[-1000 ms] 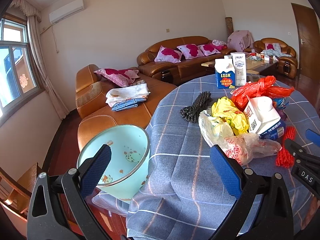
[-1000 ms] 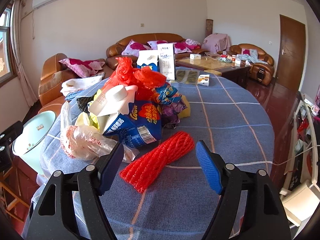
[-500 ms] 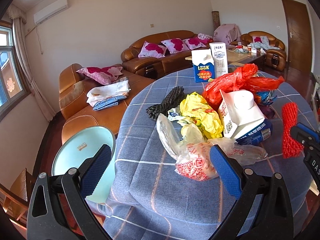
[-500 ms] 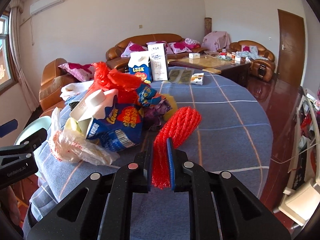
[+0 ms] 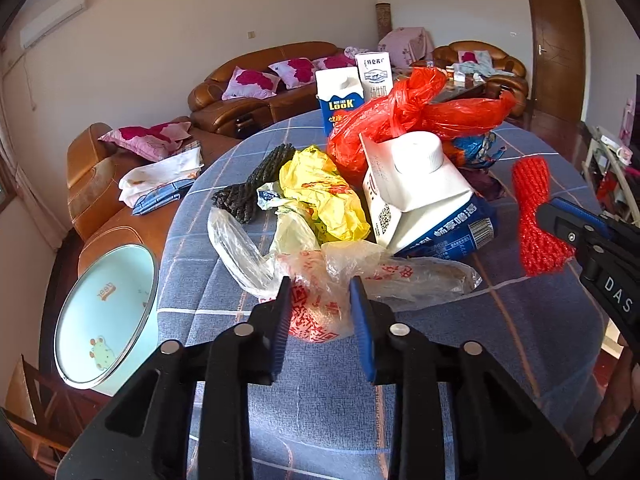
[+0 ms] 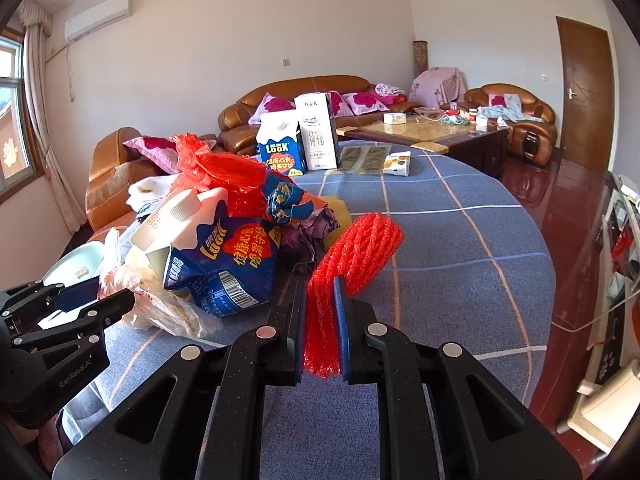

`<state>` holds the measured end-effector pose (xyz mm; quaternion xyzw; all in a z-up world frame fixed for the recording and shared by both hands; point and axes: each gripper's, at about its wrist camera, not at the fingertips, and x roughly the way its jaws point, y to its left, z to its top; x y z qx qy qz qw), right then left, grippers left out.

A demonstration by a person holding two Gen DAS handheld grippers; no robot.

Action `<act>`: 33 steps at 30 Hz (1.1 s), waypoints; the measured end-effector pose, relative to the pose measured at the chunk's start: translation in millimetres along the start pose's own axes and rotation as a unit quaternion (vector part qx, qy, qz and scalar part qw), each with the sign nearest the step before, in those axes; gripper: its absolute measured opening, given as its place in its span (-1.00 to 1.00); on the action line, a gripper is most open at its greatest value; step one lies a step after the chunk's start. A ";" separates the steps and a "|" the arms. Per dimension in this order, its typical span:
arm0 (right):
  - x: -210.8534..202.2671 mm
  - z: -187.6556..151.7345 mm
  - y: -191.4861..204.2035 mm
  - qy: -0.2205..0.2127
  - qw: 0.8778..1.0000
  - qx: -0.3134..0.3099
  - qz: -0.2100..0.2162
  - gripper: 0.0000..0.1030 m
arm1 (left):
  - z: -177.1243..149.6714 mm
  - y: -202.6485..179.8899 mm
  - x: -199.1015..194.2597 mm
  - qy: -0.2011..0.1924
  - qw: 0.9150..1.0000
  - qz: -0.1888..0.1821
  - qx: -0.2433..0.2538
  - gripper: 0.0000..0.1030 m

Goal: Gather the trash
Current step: 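Grasp the red mesh net with right tool while left tool grasps clear plastic bag, then carry red mesh net with right tool while left tool carries bag over light-blue bucket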

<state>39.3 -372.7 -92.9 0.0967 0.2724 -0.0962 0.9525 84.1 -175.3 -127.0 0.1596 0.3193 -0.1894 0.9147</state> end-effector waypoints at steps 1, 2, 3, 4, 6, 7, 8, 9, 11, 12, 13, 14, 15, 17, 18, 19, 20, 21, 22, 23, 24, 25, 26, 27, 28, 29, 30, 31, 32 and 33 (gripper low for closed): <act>-2.2 1.6 0.5 -0.003 1.000 -0.001 0.000 -0.73 | 0.0 1.4 -2.7 0.000 1.000 -0.005 -0.001 -0.51; -5.0 3.3 1.7 -0.008 1.000 -0.003 -0.001 -0.73 | -0.4 2.2 -4.9 -0.002 1.000 -0.007 -0.002 -0.53; -7.8 4.2 3.4 -0.014 1.000 -0.003 -0.002 -0.73 | -0.7 3.4 -8.7 -0.005 1.000 -0.008 -0.002 -0.54; -12.0 6.9 3.5 -0.021 1.000 -0.003 -0.003 -0.73 | -1.1 5.3 -13.1 -0.010 1.000 -0.010 -0.002 -0.54; -20.9 12.2 7.8 -0.038 0.999 -0.007 -0.006 -0.73 | -0.3 11.3 -23.5 -0.021 1.000 -0.004 -0.003 -0.55; -26.0 16.1 9.3 -0.048 0.999 -0.010 -0.007 -0.73 | -0.1 14.2 -29.3 -0.027 1.000 0.000 -0.005 -0.55; -29.9 20.0 10.3 -0.055 0.998 -0.012 -0.006 -0.73 | 0.7 18.2 -34.8 -0.032 0.999 0.004 -0.007 -0.55; -32.9 24.0 11.7 -0.061 0.998 -0.012 -0.003 -0.73 | 1.5 22.9 -39.8 -0.038 0.999 0.011 -0.010 -0.55; -37.7 31.8 17.6 -0.073 0.997 -0.020 0.005 -0.73 | 3.7 33.3 -48.8 -0.051 0.998 0.031 -0.017 -0.55; -39.7 35.3 20.9 -0.079 0.997 -0.025 0.007 -0.73 | 4.5 38.7 -53.4 -0.057 0.997 0.040 -0.023 -0.55; -40.9 38.2 23.7 -0.084 0.996 -0.028 0.012 -0.73 | 5.1 44.8 -57.2 -0.061 0.997 0.048 -0.028 -0.55; -41.8 41.4 26.3 -0.087 0.996 -0.029 0.021 -0.73 | 6.8 51.5 -60.8 -0.065 0.996 0.058 -0.033 -0.55; -42.3 44.2 29.7 -0.089 0.995 -0.031 0.028 -0.73 | 7.5 57.9 -63.8 -0.068 0.995 0.068 -0.037 -0.55; -43.2 48.9 37.2 -0.096 0.994 -0.035 0.044 -0.73 | 8.3 71.1 -68.7 -0.073 0.992 0.091 -0.047 -0.55; -42.9 51.8 40.9 -0.098 0.993 -0.039 0.054 -0.73 | 8.7 77.9 -71.0 -0.076 0.990 0.102 -0.053 -0.55; -42.9 54.8 46.0 -0.101 0.992 -0.045 0.060 -0.73 | 8.7 84.0 -72.7 -0.075 0.989 0.112 -0.059 -0.55; -43.4 56.9 51.7 -0.106 0.991 -0.052 0.066 -0.73 | 8.6 90.6 -73.3 -0.074 0.988 0.120 -0.064 -0.55; -44.7 59.2 56.8 -0.112 0.989 -0.059 0.073 -0.73 | 8.3 96.3 -74.6 -0.074 0.987 0.128 -0.069 -0.55; -45.5 61.5 62.4 -0.117 0.988 -0.067 0.079 -0.73 | 7.9 103.0 -76.0 -0.074 0.985 0.135 -0.074 -0.55; -45.7 63.3 67.2 -0.119 0.986 -0.073 0.085 -0.73 | 7.8 109.1 -76.9 -0.075 0.984 0.142 -0.078 -0.55; -46.8 64.5 72.4 -0.121 0.985 -0.079 0.092 -0.73 | 7.8 114.9 -78.0 -0.074 0.983 0.148 -0.082 -0.55; -48.2 64.9 77.6 -0.125 0.984 -0.085 0.098 -0.73 | 7.6 121.1 -78.2 -0.075 0.982 0.153 -0.085 -0.55; -49.1 66.1 81.9 -0.128 0.982 -0.090 0.103 -0.73 | 7.4 125.1 -79.4 -0.076 0.980 0.159 -0.088 -0.55; -49.8 67.7 86.2 -0.129 0.981 -0.094 0.109 -0.73 | 7.6 130.7 -79.9 -0.075 0.979 0.165 -0.089 -0.55; -49.4 69.5 91.8 -0.130 0.980 -0.100 0.115 -0.73 | 7.4 133.7 -80.9 -0.075 0.978 0.170 -0.091 -0.55; -48.6 71.2 97.7 -0.130 0.978 -0.105 0.121 -0.73 | 8.0 139.6 -80.7 -0.075 0.977 0.174 -0.094 -0.55; -47.1 71.7 102.4 -0.131 0.977 -0.111 0.127 -0.73 | 8.8 144.2 -80.5 -0.073 0.976 0.179 -0.096 -0.55; -46.2 72.0 106.2 -0.131 0.975 -0.118 0.133 -0.73 | 9.1 147.9 -80.0 -0.072 0.975 0.184 -0.097 -0.55; -44.6 72.4 110.2 -0.130 0.974 -0.123 0.138 -0.73 | 9.5 151.2 -80.1 -0.072 0.974 0.191 -0.098 -0.55; -42.6 72.7 113.5 -0.130 0.973 -0.126 0.143 -0.73 | 9.4 154.1 -80.0 -0.072 0.973 0.196 -0.098 -0.55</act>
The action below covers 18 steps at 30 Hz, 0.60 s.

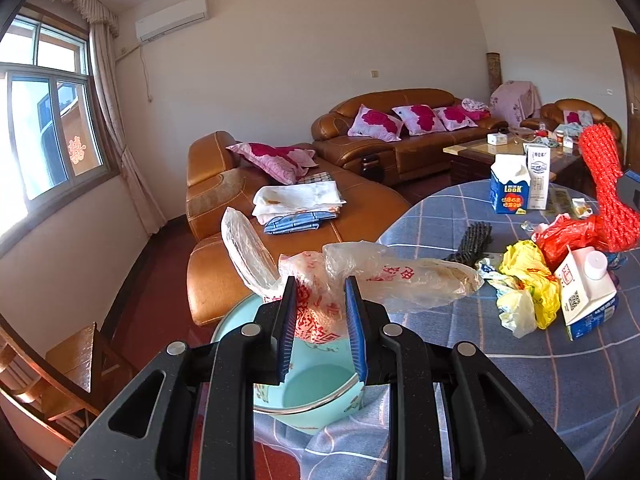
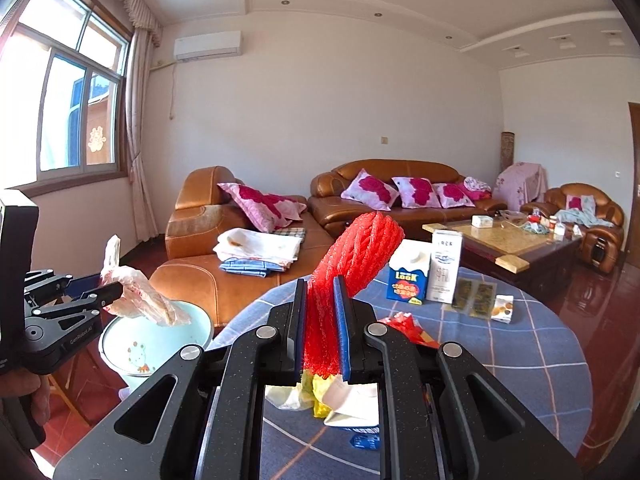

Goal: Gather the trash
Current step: 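Carry red mesh net with right tool while left tool carries bag over light-blue bucket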

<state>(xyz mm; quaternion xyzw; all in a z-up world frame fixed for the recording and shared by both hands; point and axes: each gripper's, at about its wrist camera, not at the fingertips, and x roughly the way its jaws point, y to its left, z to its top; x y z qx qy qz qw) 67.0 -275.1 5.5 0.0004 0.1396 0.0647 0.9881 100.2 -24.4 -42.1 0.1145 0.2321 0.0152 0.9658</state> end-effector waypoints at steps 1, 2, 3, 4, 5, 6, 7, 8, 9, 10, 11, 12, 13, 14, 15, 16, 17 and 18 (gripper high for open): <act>2.8 0.3 2.3 0.001 1.000 -0.002 0.007 -0.73 | 0.4 2.0 1.2 0.001 1.000 0.005 -0.001 -0.55; 7.1 1.3 6.1 0.001 1.000 -0.005 0.012 -0.73 | 0.8 4.4 2.4 0.002 1.000 0.009 -0.002 -0.55; 11.0 1.6 9.2 0.001 1.000 -0.007 0.018 -0.73 | 1.3 8.6 3.9 0.002 1.000 0.012 -0.005 -0.54; 13.9 1.8 11.0 0.001 1.000 -0.008 0.025 -0.73 | 1.0 10.2 4.2 0.002 1.000 0.016 -0.005 -0.54; 17.0 2.1 13.7 0.000 0.999 -0.008 0.032 -0.73 | 1.0 12.5 5.5 0.001 1.000 0.021 -0.006 -0.54; 20.7 2.8 16.0 0.000 0.999 -0.010 0.037 -0.73 | 0.6 15.1 6.5 0.002 1.000 0.026 -0.006 -0.54; 24.5 3.7 18.8 0.001 0.999 -0.011 0.041 -0.73 | 0.7 18.1 7.5 0.003 1.000 0.030 -0.008 -0.54; 28.0 3.7 20.7 0.001 0.999 -0.012 0.047 -0.73 | 1.0 20.2 8.8 0.004 0.999 0.032 -0.010 -0.54; 32.0 4.0 24.5 0.002 0.999 -0.013 0.052 -0.73 | 0.7 22.3 9.9 0.005 0.999 0.037 -0.009 -0.54; 35.9 3.8 26.5 0.003 0.998 -0.015 0.055 -0.73 | 1.4 24.2 11.2 0.006 0.999 0.042 -0.009 -0.54; 39.4 3.4 27.9 0.004 0.998 -0.016 0.060 -0.73 | 1.6 25.8 12.7 0.007 0.999 0.046 -0.009 -0.54; 42.9 3.0 29.7 0.005 0.998 -0.016 0.064 -0.73 | 1.5 27.9 13.8 0.009 0.999 0.050 -0.009 -0.54; 46.3 2.6 31.9 0.006 0.998 -0.017 0.068 -0.73 | 1.9 29.5 14.9 0.009 0.998 0.054 -0.009 -0.54; 50.0 1.8 34.0 0.008 0.997 -0.018 0.071 -0.73 | 1.6 31.3 15.7 0.010 0.998 0.059 -0.009 -0.54; 53.2 1.3 36.1 0.010 0.997 -0.019 0.075 -0.73 | 1.5 32.7 16.6 0.012 0.998 0.062 -0.009 -0.54; 56.7 0.7 38.2 0.012 0.997 -0.021 0.079 -0.73 | 1.5 34.4 17.7 0.013 0.998 0.065 -0.009 -0.54; 60.3 -0.1 39.3 0.013 0.996 -0.022 0.081 -0.73 | 1.0 36.8 18.8 0.013 0.998 0.069 -0.009 -0.54; 63.8 -0.5 41.0 0.016 0.996 -0.023 0.085 -0.73 | 1.1 38.5 19.8 0.013 0.997 0.074 -0.008 -0.54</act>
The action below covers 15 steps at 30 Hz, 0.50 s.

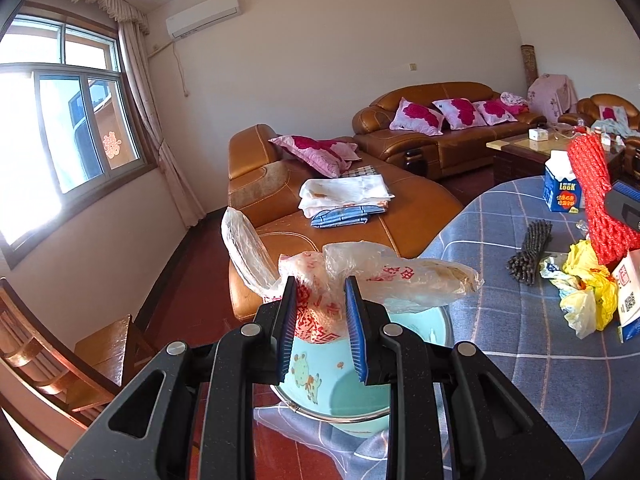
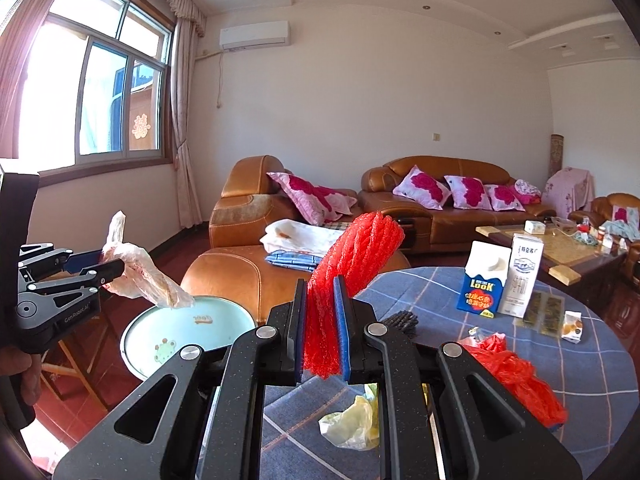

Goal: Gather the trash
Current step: 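Carry red mesh net with right tool while left tool carries bag over light-blue bucket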

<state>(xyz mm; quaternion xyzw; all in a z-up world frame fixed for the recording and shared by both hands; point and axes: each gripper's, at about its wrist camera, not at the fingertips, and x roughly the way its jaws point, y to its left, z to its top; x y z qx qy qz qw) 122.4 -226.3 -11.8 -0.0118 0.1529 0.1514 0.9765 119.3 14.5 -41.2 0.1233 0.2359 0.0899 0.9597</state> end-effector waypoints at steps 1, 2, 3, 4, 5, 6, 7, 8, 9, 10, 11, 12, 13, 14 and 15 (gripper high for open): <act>3.7 0.0 0.7 0.002 1.000 -0.001 0.003 -0.73 | -0.4 0.6 1.3 0.001 1.000 0.004 0.001 -0.54; 6.5 -0.6 3.0 0.003 1.000 -0.003 0.006 -0.73 | -1.3 2.5 3.1 0.003 1.000 0.007 0.002 -0.54; 9.9 -0.6 4.7 0.006 1.000 -0.004 0.008 -0.73 | -1.7 4.2 4.8 0.005 1.000 0.010 0.002 -0.54; 13.1 -0.5 6.4 0.007 1.000 -0.006 0.011 -0.73 | -1.9 5.9 6.3 0.006 1.000 0.014 0.003 -0.54; 18.1 -1.8 5.6 0.010 1.000 -0.007 0.014 -0.73 | -2.1 6.3 7.8 0.008 1.000 0.019 0.005 -0.54; 21.3 -1.7 7.1 0.011 1.000 -0.009 0.017 -0.73 | -2.7 7.4 9.6 0.009 1.000 0.023 0.006 -0.54; 24.3 -1.8 8.9 0.012 1.000 -0.011 0.019 -0.73 | -2.6 8.2 11.0 0.011 1.000 0.025 0.006 -0.54; 27.2 -1.5 10.8 0.013 1.000 -0.013 0.022 -0.73 | -2.8 9.8 12.8 0.012 1.000 0.028 0.006 -0.54; 30.0 -0.8 12.2 0.014 0.999 -0.015 0.025 -0.73 | -3.2 11.1 14.2 0.013 0.999 0.032 0.007 -0.54; 33.1 -0.5 13.7 0.015 0.999 -0.017 0.029 -0.73 | -3.4 11.7 15.7 0.014 0.999 0.036 0.008 -0.54; 35.6 0.1 15.7 0.016 0.999 -0.019 0.032 -0.73 | -3.7 13.2 16.9 0.015 0.999 0.038 0.008 -0.54; 38.3 0.2 16.8 0.016 0.999 -0.022 0.034 -0.73 | -4.0 14.6 18.1 0.016 0.999 0.042 0.008 -0.54; 41.1 0.1 17.4 0.017 0.999 -0.023 0.037 -0.73 | -4.2 15.3 19.6 0.017 0.999 0.048 0.010 -0.54; 42.9 0.5 18.7 0.017 0.999 -0.024 0.039 -0.73 | -4.2 15.5 20.9 0.018 0.998 0.052 0.012 -0.54; 45.0 0.7 19.4 0.017 0.999 -0.026 0.040 -0.73 | -4.4 16.7 22.9 0.019 0.998 0.055 0.012 -0.54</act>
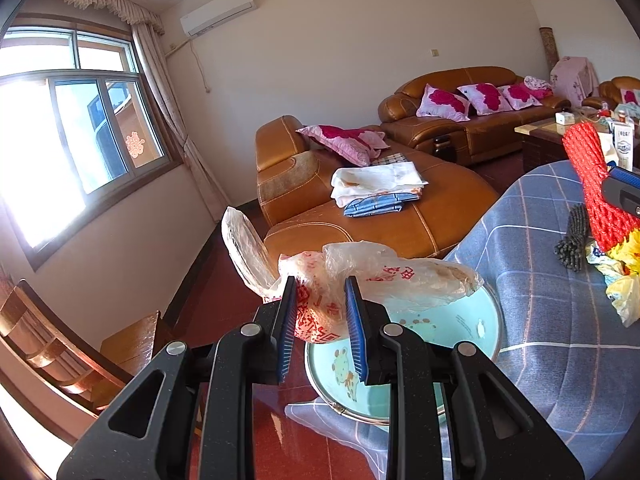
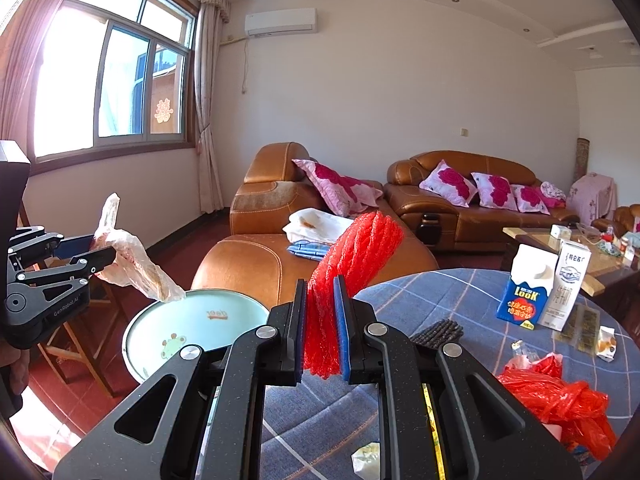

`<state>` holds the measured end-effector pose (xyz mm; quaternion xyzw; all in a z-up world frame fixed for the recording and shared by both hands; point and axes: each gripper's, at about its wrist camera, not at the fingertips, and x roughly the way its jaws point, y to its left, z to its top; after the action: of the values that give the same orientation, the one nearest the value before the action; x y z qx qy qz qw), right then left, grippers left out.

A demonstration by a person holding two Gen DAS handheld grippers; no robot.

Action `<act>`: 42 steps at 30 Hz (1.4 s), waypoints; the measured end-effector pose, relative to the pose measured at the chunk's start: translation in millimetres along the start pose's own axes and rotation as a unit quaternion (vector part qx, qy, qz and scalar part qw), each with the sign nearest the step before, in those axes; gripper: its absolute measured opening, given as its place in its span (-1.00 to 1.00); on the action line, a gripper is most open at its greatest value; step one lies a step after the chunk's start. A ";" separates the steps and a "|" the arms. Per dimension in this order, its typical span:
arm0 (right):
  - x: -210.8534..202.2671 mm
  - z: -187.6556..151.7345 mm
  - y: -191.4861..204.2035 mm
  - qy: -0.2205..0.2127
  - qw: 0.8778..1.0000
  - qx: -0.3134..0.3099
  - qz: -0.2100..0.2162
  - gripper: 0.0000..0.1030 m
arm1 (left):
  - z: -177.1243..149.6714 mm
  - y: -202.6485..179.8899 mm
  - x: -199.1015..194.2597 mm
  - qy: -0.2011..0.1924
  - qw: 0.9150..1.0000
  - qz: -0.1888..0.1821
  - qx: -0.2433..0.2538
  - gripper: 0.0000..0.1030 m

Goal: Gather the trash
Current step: 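Carry red mesh net with right tool while left tool carries bag over light-blue bucket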

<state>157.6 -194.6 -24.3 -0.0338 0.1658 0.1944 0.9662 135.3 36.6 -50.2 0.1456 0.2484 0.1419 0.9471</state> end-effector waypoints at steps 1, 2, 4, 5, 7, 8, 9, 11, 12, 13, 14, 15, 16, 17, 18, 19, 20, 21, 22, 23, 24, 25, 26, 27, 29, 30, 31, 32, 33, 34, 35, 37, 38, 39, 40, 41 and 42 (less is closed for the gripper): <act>2.9 0.1 0.1 0.001 1.000 -0.002 0.002 -0.73 | -0.6 1.0 1.9 0.002 1.000 0.003 0.000 -0.54; 5.6 0.5 0.9 0.002 1.000 -0.004 0.005 -0.73 | -1.0 2.2 3.5 0.004 1.000 0.007 0.001 -0.54; 10.8 0.8 2.9 0.004 1.000 -0.009 0.009 -0.73 | -2.6 4.1 7.8 0.008 1.000 0.011 0.002 -0.54; 13.8 0.3 2.3 0.005 1.000 -0.010 0.013 -0.73 | -3.1 4.4 9.0 0.010 1.000 0.014 0.002 -0.54; 19.3 -0.1 3.3 0.007 1.000 -0.012 0.020 -0.73 | -3.7 5.1 12.1 0.012 1.000 0.019 0.002 -0.54; 23.6 -0.1 1.2 0.009 1.000 -0.013 0.021 -0.73 | -3.5 4.9 13.7 0.014 1.000 0.022 0.003 -0.53; 27.0 -0.3 0.9 0.010 1.000 -0.013 0.023 -0.73 | -3.7 3.6 14.2 0.015 1.000 0.026 0.005 -0.53; 32.5 0.1 2.0 0.011 0.999 -0.014 0.029 -0.73 | -3.4 3.5 16.3 0.017 0.999 0.031 0.009 -0.53; 34.4 -0.6 1.8 0.012 0.999 -0.014 0.032 -0.73 | -3.4 4.1 17.2 0.018 0.999 0.033 0.010 -0.53; 37.0 -1.0 2.7 0.014 0.999 -0.015 0.035 -0.73 | -3.3 4.4 20.0 0.018 0.999 0.036 0.011 -0.53; 40.0 -1.2 3.8 0.015 0.999 -0.018 0.039 -0.73 | -3.5 4.9 21.4 0.019 0.999 0.039 0.012 -0.53; 42.6 -1.5 5.5 0.017 0.999 -0.022 0.042 -0.73 | -3.9 4.7 23.1 0.021 0.999 0.042 0.013 -0.53; 44.4 -2.2 7.5 0.018 0.998 -0.026 0.045 -0.73 | -4.2 5.2 24.6 0.022 0.999 0.043 0.013 -0.53; 47.1 -2.7 9.1 0.020 0.998 -0.030 0.048 -0.73 | -4.5 5.6 26.6 0.024 0.999 0.045 0.014 -0.53; 48.9 -3.2 11.2 0.022 0.998 -0.032 0.051 -0.73 | -5.3 5.8 27.8 0.027 0.998 0.047 0.016 -0.53; 51.0 -3.3 12.8 0.023 0.998 -0.034 0.054 -0.73 | -5.7 5.6 29.6 0.029 0.998 0.049 0.016 -0.53; 53.3 -3.3 14.9 0.024 0.997 -0.037 0.056 -0.73 | -6.5 5.8 31.0 0.030 0.998 0.053 0.018 -0.53; 55.6 -3.1 17.3 0.025 0.997 -0.038 0.058 -0.73 | -7.1 5.4 34.3 0.032 0.998 0.057 0.020 -0.53; 57.7 -2.9 18.3 0.026 0.997 -0.039 0.060 -0.73 | -7.3 5.8 35.8 0.034 0.997 0.058 0.020 -0.53; 59.8 -2.6 19.2 0.027 0.997 -0.040 0.062 -0.73 | -7.7 6.3 37.4 0.037 0.997 0.059 0.020 -0.53; 61.2 -2.7 19.5 0.027 0.997 -0.041 0.064 -0.73 | -8.1 6.2 39.0 0.038 0.997 0.063 0.022 -0.53; 63.2 -2.6 19.9 0.028 0.997 -0.042 0.066 -0.73 | -8.6 6.5 40.2 0.040 0.997 0.066 0.024 -0.53; 65.1 -2.9 21.3 0.029 0.996 -0.043 0.068 -0.73 | -9.2 7.2 41.2 0.041 0.996 0.069 0.024 -0.53; 66.7 -2.8 22.1 0.030 0.996 -0.045 0.070 -0.73 | -9.6 8.0 42.4 0.043 0.996 0.072 0.025 -0.53; 69.7 -3.2 25.0 0.032 0.996 -0.048 0.075 -0.73 | -12.2 9.0 45.0 0.046 0.996 0.075 0.028 -0.53; 71.2 -3.4 26.3 0.033 0.995 -0.050 0.077 -0.73 | -13.4 9.2 46.3 0.048 0.996 0.076 0.028 -0.53; 72.8 -3.8 27.8 0.036 0.995 -0.053 0.079 -0.73 | -14.5 8.8 47.6 0.050 0.995 0.079 0.030 -0.53; 74.2 -3.5 28.8 0.037 0.994 -0.055 0.082 -0.73 | -15.3 9.0 47.7 0.051 0.995 0.082 0.032 -0.53; 74.9 -2.9 29.4 0.037 0.994 -0.056 0.084 -0.74 | -16.2 9.3 47.8 0.052 0.995 0.083 0.033 -0.52; 76.1 -2.6 30.0 0.038 0.994 -0.057 0.086 -0.73 | -16.9 9.5 48.1 0.053 0.995 0.083 0.033 -0.52; 78.1 -2.7 31.9 0.040 0.994 -0.058 0.087 -0.73 | -17.0 9.4 48.7 0.054 0.994 0.084 0.034 -0.52; 80.1 -2.2 33.6 0.041 0.993 -0.060 0.089 -0.74 | -17.9 9.9 48.7 0.055 0.994 0.084 0.034 -0.52; 81.3 -1.9 34.5 0.043 0.993 -0.062 0.091 -0.74 | -18.3 10.4 48.1 0.056 0.994 0.085 0.034 -0.52; 83.2 -1.0 36.8 0.046 0.992 -0.065 0.093 -0.73 | -18.6 10.3 48.7 0.057 0.994 0.086 0.035 -0.51; 84.4 -1.2 38.5 0.050 0.992 -0.068 0.095 -0.73 | -17.9 10.6 49.5 0.059 0.994 0.087 0.036 -0.51; 84.7 -1.2 38.8 0.050 0.991 -0.072 0.097 -0.73 | -18.3 10.9 50.1 0.061 0.994 0.086 0.035 -0.51; 85.1 -0.9 39.9 0.050 0.991 -0.075 0.098 -0.73 | -17.7 10.7 50.7 0.062 0.994 0.086 0.036 -0.51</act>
<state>215.8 -126.9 -53.5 -0.0992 0.2012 0.2983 0.9277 166.5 67.4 -83.0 0.1912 0.2980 0.2229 0.9083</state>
